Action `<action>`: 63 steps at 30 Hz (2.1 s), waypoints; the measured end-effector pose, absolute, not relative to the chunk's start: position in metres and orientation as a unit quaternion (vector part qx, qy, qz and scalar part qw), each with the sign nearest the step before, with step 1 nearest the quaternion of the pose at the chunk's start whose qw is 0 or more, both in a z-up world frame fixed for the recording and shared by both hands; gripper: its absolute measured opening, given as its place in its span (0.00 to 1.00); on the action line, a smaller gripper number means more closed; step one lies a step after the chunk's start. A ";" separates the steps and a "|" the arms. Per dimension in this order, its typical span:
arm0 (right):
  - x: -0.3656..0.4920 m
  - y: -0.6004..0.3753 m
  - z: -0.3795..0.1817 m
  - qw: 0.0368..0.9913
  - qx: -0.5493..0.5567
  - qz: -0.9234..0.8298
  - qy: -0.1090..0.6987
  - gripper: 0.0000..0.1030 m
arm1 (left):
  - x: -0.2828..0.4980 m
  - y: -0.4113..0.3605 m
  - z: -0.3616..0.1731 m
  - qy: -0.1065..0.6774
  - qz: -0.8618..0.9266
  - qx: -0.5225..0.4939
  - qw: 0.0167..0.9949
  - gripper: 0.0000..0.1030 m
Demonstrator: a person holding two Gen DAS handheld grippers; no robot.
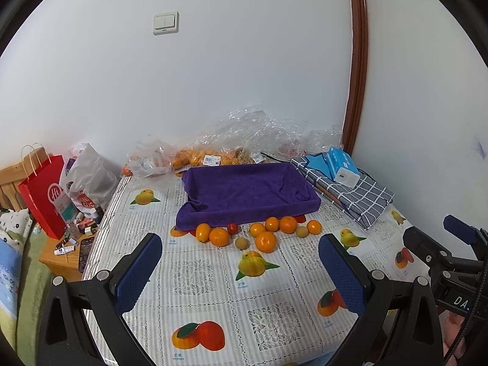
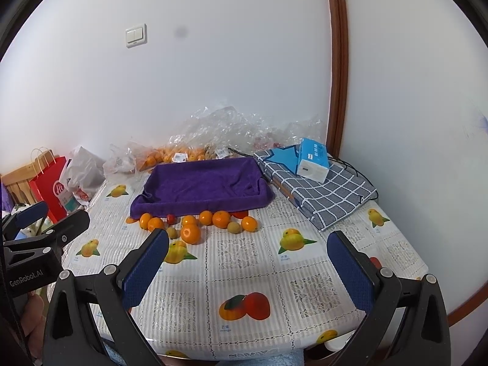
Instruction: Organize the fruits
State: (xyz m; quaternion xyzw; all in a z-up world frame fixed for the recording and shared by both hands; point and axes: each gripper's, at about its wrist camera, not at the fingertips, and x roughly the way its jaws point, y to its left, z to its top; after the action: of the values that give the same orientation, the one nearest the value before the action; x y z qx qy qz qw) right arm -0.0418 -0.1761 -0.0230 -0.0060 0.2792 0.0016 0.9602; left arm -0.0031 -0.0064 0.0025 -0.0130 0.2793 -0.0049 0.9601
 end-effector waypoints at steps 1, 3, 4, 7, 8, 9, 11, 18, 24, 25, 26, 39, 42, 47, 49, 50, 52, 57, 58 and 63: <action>-0.042 -0.177 -0.024 0.960 -0.006 0.002 0.279 1.00 | -0.004 -0.006 0.003 0.279 -0.005 -0.013 0.960 1.00; -0.042 -0.177 -0.024 0.960 -0.005 0.004 0.278 1.00 | -0.004 -0.008 0.003 0.280 -0.006 -0.013 0.960 1.00; -0.042 -0.177 -0.025 0.960 -0.005 0.005 0.279 1.00 | -0.004 -0.008 0.003 0.280 -0.005 -0.012 0.960 1.00; -0.041 -0.175 -0.026 0.960 -0.007 0.005 0.279 1.00 | -0.005 -0.007 0.005 0.279 -0.004 -0.012 0.960 1.00; -0.041 -0.175 -0.026 0.960 -0.007 0.005 0.280 1.00 | -0.004 -0.007 0.005 0.280 -0.005 -0.013 0.960 1.00; -0.040 -0.175 -0.025 0.960 -0.007 0.006 0.280 1.00 | -0.004 -0.006 0.005 0.281 -0.006 -0.014 0.960 1.00; -0.040 -0.174 -0.026 0.960 -0.010 0.006 0.280 1.00 | -0.002 -0.007 0.006 0.282 -0.007 -0.015 0.959 1.00; -0.039 -0.174 -0.027 0.959 -0.005 0.010 0.282 1.00 | -0.003 -0.008 0.005 0.283 -0.005 -0.012 0.959 1.00; -0.039 -0.174 -0.028 0.960 -0.006 0.013 0.281 1.00 | -0.003 -0.005 0.006 0.282 -0.005 -0.018 0.959 1.00; -0.038 -0.174 -0.028 0.959 -0.007 0.013 0.282 1.00 | -0.002 -0.005 0.007 0.281 -0.005 -0.017 0.960 1.00; -0.039 -0.173 -0.028 0.959 -0.009 0.012 0.282 1.00 | -0.002 -0.005 0.007 0.280 -0.004 -0.019 0.960 1.00; -0.037 -0.174 -0.030 0.959 -0.007 0.016 0.282 1.00 | -0.002 -0.001 0.003 0.282 -0.006 -0.025 0.959 1.00; -0.039 -0.172 -0.030 0.960 -0.014 0.015 0.280 1.00 | -0.002 -0.001 0.003 0.282 -0.010 -0.030 0.959 1.00; -0.040 -0.172 -0.031 0.960 -0.012 0.016 0.280 1.00 | -0.001 -0.003 0.001 0.283 -0.011 -0.029 0.959 1.00; -0.039 -0.172 -0.031 0.959 -0.008 0.019 0.281 1.00 | -0.001 -0.003 0.000 0.285 -0.011 -0.027 0.958 1.00; -0.039 -0.172 -0.032 0.959 -0.007 0.021 0.283 1.00 | -0.001 -0.003 0.000 0.285 -0.010 -0.025 0.958 1.00; -0.037 -0.171 -0.032 0.959 -0.012 0.021 0.283 1.00 | -0.001 -0.002 0.000 0.283 -0.008 -0.024 0.959 1.00; -0.033 -0.167 -0.034 0.959 -0.019 0.024 0.283 1.00 | 0.001 0.002 0.000 0.282 -0.009 -0.031 0.959 1.00; -0.031 -0.166 -0.035 0.958 -0.021 0.028 0.285 1.00 | 0.001 0.002 0.000 0.281 -0.008 -0.032 0.959 1.00; -0.017 -0.165 -0.040 0.956 -0.031 0.032 0.289 1.00 | 0.008 0.005 -0.001 0.276 0.000 -0.018 0.961 1.00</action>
State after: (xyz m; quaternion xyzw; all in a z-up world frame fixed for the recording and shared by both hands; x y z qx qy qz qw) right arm -0.0172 -0.1648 -0.0402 -0.0305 0.2892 0.0320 0.9563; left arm 0.0079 0.0045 -0.0009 -0.0184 0.2759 -0.0002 0.9610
